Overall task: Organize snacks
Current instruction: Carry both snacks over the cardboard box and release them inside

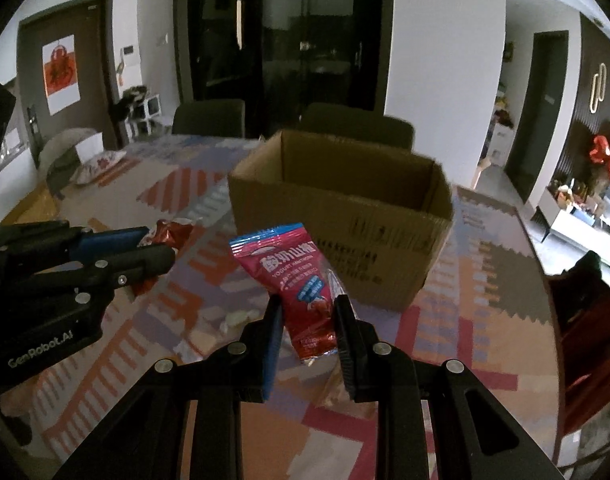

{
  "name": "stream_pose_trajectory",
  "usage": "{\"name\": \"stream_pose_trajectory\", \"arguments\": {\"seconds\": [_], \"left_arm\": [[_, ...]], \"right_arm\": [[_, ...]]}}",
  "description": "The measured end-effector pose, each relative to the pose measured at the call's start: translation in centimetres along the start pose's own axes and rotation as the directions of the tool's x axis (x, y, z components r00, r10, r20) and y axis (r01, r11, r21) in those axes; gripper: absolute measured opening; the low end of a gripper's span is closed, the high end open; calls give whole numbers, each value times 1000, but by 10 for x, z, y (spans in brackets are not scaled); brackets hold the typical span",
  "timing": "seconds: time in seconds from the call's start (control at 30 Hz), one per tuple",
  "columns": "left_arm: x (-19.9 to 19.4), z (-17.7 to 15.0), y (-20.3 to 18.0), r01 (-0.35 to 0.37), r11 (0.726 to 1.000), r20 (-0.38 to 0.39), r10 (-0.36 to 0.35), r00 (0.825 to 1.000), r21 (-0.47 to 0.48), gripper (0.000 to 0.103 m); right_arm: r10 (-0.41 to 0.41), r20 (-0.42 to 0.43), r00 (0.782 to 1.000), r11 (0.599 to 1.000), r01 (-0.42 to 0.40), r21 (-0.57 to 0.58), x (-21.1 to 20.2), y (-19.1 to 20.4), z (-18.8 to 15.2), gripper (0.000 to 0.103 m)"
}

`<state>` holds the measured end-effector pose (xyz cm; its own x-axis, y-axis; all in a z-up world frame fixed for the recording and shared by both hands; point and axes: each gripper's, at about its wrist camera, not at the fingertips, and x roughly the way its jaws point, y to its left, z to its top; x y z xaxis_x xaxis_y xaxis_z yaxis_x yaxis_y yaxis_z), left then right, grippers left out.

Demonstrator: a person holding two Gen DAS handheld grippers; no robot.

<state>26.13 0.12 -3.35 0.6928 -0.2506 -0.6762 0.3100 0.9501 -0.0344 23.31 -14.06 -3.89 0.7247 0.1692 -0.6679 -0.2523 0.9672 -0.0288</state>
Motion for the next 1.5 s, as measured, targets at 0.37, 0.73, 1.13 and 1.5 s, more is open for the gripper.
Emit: {"name": "stream_pose_trajectory", "arguments": {"seconds": [0.37, 0.73, 1.13, 1.5], "left_arm": [[9, 61, 3, 0, 999, 51, -2, 999, 33, 22], [35, 110, 11, 7, 999, 48, -9, 999, 42, 22], [87, 138, 24, 44, 999, -28, -44, 999, 2, 48], [65, 126, 30, -71, 997, 23, 70, 997, 25, 57]], "right_arm": [[-26, 86, 996, 1000, 25, 8, -5, -14, 49, 26], [-54, 99, 994, 998, 55, -7, 16, -32, 95, 27], [-72, 23, 997, 997, 73, -8, 64, -51, 120, 28], [-102, -1, 995, 994, 102, 41, 62, -50, 111, 56]]}}
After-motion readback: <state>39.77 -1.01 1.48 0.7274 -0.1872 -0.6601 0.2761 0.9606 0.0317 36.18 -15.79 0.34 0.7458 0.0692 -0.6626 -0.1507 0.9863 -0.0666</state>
